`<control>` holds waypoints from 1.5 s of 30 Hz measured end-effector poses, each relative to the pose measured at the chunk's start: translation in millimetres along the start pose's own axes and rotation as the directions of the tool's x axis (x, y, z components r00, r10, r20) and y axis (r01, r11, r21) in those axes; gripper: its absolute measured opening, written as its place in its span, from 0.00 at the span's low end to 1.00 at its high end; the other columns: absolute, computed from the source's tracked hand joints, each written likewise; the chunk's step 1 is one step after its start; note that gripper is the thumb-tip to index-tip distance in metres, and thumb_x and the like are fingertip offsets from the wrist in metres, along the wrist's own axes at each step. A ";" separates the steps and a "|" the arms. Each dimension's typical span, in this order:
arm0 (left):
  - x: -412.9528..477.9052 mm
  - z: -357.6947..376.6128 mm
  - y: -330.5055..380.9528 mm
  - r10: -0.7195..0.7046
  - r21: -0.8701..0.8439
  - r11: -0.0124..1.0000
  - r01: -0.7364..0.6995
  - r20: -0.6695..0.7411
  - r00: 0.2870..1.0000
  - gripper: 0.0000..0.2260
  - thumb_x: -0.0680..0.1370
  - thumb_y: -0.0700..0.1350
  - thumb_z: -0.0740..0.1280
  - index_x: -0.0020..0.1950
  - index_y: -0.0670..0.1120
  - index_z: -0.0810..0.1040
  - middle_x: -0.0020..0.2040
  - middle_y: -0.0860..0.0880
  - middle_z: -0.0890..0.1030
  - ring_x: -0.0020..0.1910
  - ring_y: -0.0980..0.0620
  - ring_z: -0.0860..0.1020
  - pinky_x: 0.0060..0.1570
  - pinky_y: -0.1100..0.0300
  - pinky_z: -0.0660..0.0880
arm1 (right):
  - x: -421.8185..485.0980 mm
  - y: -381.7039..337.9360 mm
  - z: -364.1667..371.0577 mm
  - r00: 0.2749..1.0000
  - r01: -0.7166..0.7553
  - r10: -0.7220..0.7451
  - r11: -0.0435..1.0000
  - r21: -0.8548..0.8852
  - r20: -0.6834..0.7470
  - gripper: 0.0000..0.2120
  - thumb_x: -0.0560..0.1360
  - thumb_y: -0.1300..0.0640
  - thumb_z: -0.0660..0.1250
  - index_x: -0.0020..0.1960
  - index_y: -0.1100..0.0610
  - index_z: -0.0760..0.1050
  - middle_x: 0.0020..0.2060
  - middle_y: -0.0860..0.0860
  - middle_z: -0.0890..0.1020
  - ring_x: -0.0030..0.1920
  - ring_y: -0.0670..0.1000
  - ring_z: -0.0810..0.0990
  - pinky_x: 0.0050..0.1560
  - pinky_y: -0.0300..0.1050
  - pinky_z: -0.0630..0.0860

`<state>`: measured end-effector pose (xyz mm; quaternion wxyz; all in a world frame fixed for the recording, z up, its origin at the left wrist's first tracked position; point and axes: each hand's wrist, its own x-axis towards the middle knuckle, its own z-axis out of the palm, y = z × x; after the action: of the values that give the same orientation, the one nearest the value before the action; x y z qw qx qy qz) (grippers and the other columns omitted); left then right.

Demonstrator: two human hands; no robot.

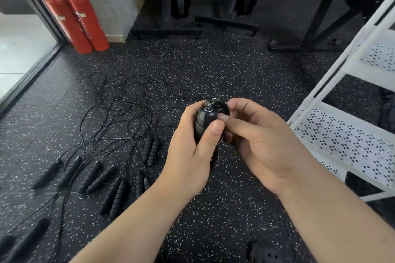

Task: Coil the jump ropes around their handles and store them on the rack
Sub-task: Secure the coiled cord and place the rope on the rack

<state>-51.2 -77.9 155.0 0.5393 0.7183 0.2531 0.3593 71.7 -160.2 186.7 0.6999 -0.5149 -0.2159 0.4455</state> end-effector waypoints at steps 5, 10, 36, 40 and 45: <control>-1.1 2.1 5.3 0.002 -0.003 1.000 -0.002 -0.022 1.000 0.12 0.82 0.60 0.64 0.64 0.61 0.73 0.56 0.67 0.82 0.57 0.66 0.80 0.54 0.74 0.73 | -5.1 5.6 5.3 0.975 0.175 -0.208 0.934 -0.311 -0.076 0.08 0.80 0.66 0.72 0.54 0.54 0.80 0.45 0.52 0.82 0.44 0.53 0.79 0.47 0.48 0.78; -0.2 3.9 8.2 0.009 -0.012 1.000 -0.009 -0.005 1.000 0.13 0.80 0.58 0.64 0.64 0.60 0.73 0.57 0.66 0.81 0.55 0.66 0.80 0.53 0.73 0.73 | -8.2 7.8 12.6 0.964 0.175 -0.228 0.933 -0.315 -0.138 0.07 0.82 0.64 0.67 0.54 0.54 0.80 0.50 0.59 0.84 0.44 0.49 0.80 0.46 0.49 0.78; -5.7 10.3 0.2 0.020 0.125 0.992 -0.013 -0.054 0.998 0.11 0.83 0.61 0.65 0.63 0.62 0.74 0.57 0.65 0.82 0.56 0.65 0.81 0.53 0.74 0.72 | -1.8 -1.2 5.1 0.924 0.068 -0.256 0.842 -0.535 -0.285 0.08 0.74 0.62 0.78 0.46 0.49 0.85 0.40 0.46 0.87 0.41 0.48 0.87 0.41 0.48 0.84; -2.7 11.3 0.6 -0.116 -0.035 0.993 0.116 -0.026 0.993 0.14 0.84 0.63 0.62 0.53 0.54 0.80 0.47 0.59 0.85 0.45 0.63 0.80 0.46 0.66 0.75 | -0.3 -9.7 -1.9 0.971 -0.005 -0.078 0.938 -0.348 -0.225 0.08 0.76 0.67 0.75 0.51 0.56 0.85 0.39 0.54 0.85 0.34 0.49 0.82 0.35 0.43 0.80; -1.8 10.5 8.3 -0.362 -0.351 0.858 0.376 0.107 0.926 0.31 0.76 0.70 0.62 0.56 0.44 0.84 0.47 0.37 0.87 0.42 0.43 0.84 0.48 0.41 0.83 | -0.6 -25.3 -19.8 0.985 -0.173 0.174 0.971 -0.165 -0.008 0.13 0.72 0.64 0.77 0.55 0.57 0.83 0.37 0.49 0.80 0.32 0.46 0.73 0.32 0.40 0.75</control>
<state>-44.2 -87.9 160.8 0.7268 0.5502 0.3043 0.2766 96.6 -173.0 202.5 0.6124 -0.5865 -0.2088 0.4872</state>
